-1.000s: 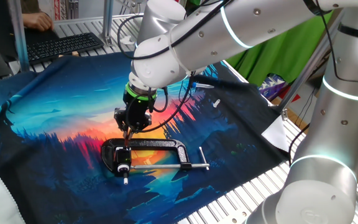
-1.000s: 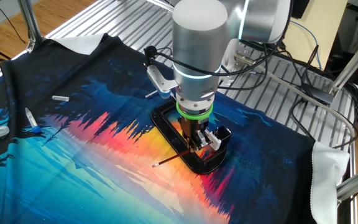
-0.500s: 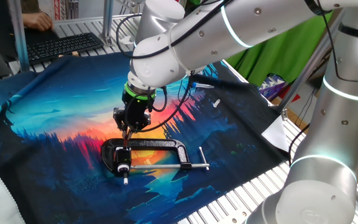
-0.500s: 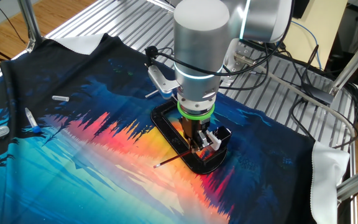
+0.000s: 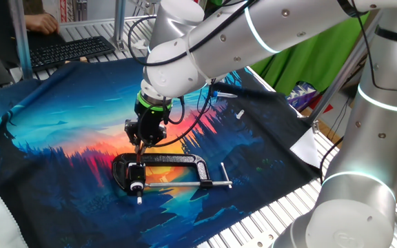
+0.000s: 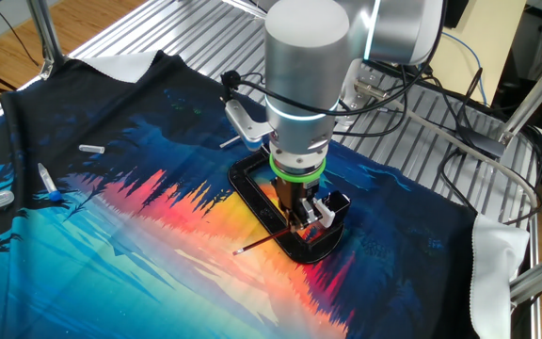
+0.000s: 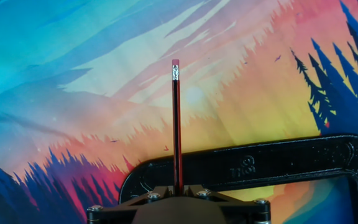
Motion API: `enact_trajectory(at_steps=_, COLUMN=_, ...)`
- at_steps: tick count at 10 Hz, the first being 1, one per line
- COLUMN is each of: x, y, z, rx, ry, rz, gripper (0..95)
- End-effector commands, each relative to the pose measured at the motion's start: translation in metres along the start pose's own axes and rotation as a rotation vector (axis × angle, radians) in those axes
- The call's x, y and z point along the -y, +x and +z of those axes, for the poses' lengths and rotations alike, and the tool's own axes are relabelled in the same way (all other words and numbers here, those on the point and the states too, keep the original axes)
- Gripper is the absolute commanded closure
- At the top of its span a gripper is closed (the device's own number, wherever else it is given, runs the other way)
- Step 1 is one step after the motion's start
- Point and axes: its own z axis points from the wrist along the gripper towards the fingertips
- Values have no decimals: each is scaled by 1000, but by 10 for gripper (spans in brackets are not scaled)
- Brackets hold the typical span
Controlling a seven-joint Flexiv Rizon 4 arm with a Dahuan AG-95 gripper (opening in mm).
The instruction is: Insert the pencil into the pencil sharpener
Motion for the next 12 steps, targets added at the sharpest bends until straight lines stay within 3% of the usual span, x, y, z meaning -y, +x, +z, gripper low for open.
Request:
enact_trajectory(at_steps=1, x=0, y=0, z=0, rx=-2, ry=1, rz=-3, gripper=950)
enact_trajectory(at_steps=8, x=0, y=0, z=-1, rx=-13, ry=7, rz=-16, gripper=950)
enact_trajectory(at_steps=12, x=0, y=0, z=-1, rx=-16, ry=30, rz=-29, gripper=950)
